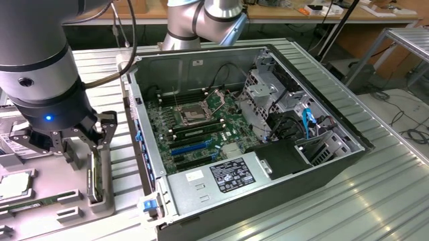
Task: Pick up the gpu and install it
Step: 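Pick up the gpu and move the gpu toward the slot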
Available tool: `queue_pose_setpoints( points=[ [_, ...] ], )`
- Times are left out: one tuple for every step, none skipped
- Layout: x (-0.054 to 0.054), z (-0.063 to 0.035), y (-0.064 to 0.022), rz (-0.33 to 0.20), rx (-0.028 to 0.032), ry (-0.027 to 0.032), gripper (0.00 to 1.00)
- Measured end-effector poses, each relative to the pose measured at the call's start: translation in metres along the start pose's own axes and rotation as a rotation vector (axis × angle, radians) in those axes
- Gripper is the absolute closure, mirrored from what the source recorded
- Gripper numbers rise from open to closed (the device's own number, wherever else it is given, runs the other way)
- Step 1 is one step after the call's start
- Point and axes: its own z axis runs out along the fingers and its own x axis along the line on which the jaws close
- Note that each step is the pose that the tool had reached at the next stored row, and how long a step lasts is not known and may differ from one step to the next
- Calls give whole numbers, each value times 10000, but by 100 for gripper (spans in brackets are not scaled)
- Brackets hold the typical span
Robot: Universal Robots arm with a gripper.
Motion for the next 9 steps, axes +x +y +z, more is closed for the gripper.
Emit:
queue_pose_setpoints(
  points=[
    [-1, 19, -2, 0, 0, 0, 52],
    [-3, 46, -6, 0, -1, 0, 52],
    [-4, 68, -9, 0, 0, 0, 52],
    [-5, 84, -11, 0, 0, 0, 52],
    [-5, 98, -12, 0, 0, 0, 52],
    [-5, 113, -14, 0, 0, 0, 52],
    [-6, 125, -15, 0, 0, 0, 52],
    [-6, 145, -18, 0, 0, 0, 52],
    [-6, 169, -20, 0, 0, 1, 52]
  ],
)
